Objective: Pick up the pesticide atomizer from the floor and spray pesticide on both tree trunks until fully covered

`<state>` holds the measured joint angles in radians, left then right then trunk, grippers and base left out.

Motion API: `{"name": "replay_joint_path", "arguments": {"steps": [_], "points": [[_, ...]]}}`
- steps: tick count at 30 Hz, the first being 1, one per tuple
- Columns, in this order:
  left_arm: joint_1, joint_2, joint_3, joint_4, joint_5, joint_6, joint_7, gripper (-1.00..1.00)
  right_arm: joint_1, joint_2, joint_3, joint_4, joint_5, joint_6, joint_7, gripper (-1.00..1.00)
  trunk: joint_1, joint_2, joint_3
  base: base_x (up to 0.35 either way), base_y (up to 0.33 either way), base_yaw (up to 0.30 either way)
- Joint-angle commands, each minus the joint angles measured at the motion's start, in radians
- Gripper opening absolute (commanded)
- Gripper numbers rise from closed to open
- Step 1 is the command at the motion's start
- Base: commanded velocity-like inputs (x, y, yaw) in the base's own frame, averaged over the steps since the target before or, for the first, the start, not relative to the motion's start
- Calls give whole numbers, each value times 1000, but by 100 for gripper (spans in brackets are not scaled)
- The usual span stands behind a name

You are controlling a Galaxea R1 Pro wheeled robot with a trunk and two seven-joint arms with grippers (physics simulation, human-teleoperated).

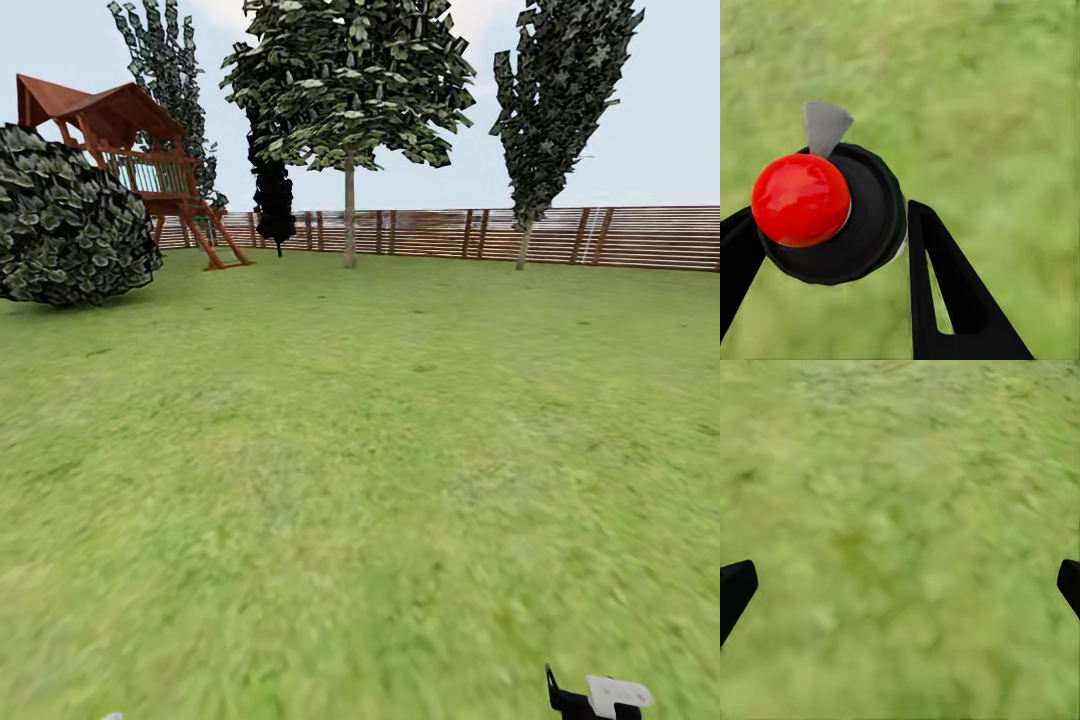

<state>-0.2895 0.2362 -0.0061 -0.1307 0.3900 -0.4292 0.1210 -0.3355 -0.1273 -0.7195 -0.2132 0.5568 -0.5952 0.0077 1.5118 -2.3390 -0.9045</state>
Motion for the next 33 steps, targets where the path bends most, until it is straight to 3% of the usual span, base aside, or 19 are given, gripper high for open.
{"name": "replay_joint_path", "arguments": {"steps": [1,18,26,33], "points": [[0,-1,0,0,0,1,0,-100,1,1,0,0,0,0,0,100,0,0,0,342,84,0],[0,-7,-7,0,-7,-10,-9,-100,0,-1,0,40,0,-7,-1,100,0,0,0,342,12,0],[0,-8,-8,0,-10,-11,-9,-100,39,0,0,41,0,-133,0,100,0,0,0,342,0,0],[0,-9,-8,0,-10,-11,-9,-100,42,7,-1,67,-3,-141,-2,100,0,0,0,342,0,0]]}}
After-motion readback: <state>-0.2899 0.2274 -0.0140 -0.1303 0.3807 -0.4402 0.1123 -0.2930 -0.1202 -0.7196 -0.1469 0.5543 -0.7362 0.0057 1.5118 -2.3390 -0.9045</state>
